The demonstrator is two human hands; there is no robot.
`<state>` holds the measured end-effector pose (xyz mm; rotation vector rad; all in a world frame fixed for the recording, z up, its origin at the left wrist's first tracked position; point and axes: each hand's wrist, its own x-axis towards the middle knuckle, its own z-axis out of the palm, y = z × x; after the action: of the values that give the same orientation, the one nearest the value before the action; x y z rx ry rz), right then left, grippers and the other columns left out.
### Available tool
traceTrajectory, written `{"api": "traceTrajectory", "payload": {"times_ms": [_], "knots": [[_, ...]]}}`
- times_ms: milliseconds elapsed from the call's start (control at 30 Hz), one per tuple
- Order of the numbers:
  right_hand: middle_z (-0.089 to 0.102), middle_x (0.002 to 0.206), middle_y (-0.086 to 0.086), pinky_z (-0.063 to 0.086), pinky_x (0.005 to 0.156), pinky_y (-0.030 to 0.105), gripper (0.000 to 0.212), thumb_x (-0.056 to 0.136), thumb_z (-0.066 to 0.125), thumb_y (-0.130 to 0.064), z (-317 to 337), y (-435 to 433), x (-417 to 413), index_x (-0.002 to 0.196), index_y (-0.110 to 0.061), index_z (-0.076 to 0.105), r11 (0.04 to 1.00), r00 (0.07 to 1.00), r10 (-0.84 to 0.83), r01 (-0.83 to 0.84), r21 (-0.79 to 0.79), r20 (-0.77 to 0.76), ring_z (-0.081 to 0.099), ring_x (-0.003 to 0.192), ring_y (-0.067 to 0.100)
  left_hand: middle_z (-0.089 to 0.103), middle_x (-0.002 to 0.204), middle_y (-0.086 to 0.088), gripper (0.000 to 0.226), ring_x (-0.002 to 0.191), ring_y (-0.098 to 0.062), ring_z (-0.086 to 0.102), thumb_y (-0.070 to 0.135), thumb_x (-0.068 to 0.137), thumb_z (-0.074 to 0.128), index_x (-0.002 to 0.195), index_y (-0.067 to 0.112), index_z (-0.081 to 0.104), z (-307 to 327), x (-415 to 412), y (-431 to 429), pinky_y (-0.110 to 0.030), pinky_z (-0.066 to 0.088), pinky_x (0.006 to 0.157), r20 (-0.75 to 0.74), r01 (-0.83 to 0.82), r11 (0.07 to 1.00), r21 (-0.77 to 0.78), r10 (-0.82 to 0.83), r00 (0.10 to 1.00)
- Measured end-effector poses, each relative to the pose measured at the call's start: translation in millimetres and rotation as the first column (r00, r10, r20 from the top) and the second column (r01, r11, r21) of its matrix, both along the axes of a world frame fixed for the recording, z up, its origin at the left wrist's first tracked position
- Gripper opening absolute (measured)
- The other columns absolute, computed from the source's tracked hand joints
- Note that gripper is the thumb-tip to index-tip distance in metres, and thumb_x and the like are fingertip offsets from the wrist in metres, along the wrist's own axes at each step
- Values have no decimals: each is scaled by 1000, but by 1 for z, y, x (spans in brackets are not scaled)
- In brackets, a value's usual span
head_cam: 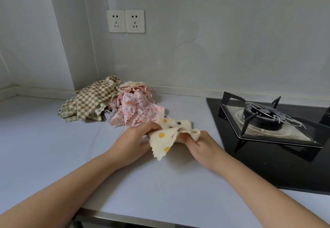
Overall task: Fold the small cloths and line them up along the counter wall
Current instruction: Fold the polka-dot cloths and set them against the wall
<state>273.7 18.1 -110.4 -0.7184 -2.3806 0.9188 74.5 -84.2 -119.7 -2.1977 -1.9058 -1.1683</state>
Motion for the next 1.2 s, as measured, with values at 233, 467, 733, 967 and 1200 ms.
{"api": "traceTrajectory", "payload": {"times_ms": [233,467,733,967,1200], "knots": [[46,67,5,31,62,31,46,96,53,-35,3,2,-2,77,7,56,973,968,-141,96,-211,-208,41,65,15,29,47,11,65,46,-5,25,61,92,38,55,7,38,7,11,0,-23,23,45,339,-80,990,-114,115,934],[56,68,5,38,62,29,40,93,58,-32,3,4,-5,74,3,58,943,938,-230,148,-299,-260,51,65,14,35,53,9,48,50,-10,32,36,96,48,66,-1,46,9,15,4,-25,30,51,405,-213,964,-160,261,876],[57,65,13,39,60,30,37,92,58,-30,-1,6,-6,80,5,58,943,954,-254,209,-259,-157,53,60,19,43,63,-4,34,59,-17,38,25,96,47,68,6,42,10,22,8,-32,27,55,256,-400,886,-233,453,854],[65,80,5,45,71,28,30,92,59,-32,9,-2,-6,91,-2,63,938,948,-125,17,-345,-294,59,75,13,42,61,2,35,55,-6,35,23,98,49,68,6,43,22,24,4,-20,28,50,430,-304,952,-19,283,858],[68,65,-6,48,48,22,18,97,49,-17,39,-14,4,84,-14,61,826,946,-78,-115,-552,-315,62,53,9,71,76,-6,20,65,-18,66,17,98,47,91,8,63,64,31,-10,-30,55,57,823,14,983,-185,147,548]]}}
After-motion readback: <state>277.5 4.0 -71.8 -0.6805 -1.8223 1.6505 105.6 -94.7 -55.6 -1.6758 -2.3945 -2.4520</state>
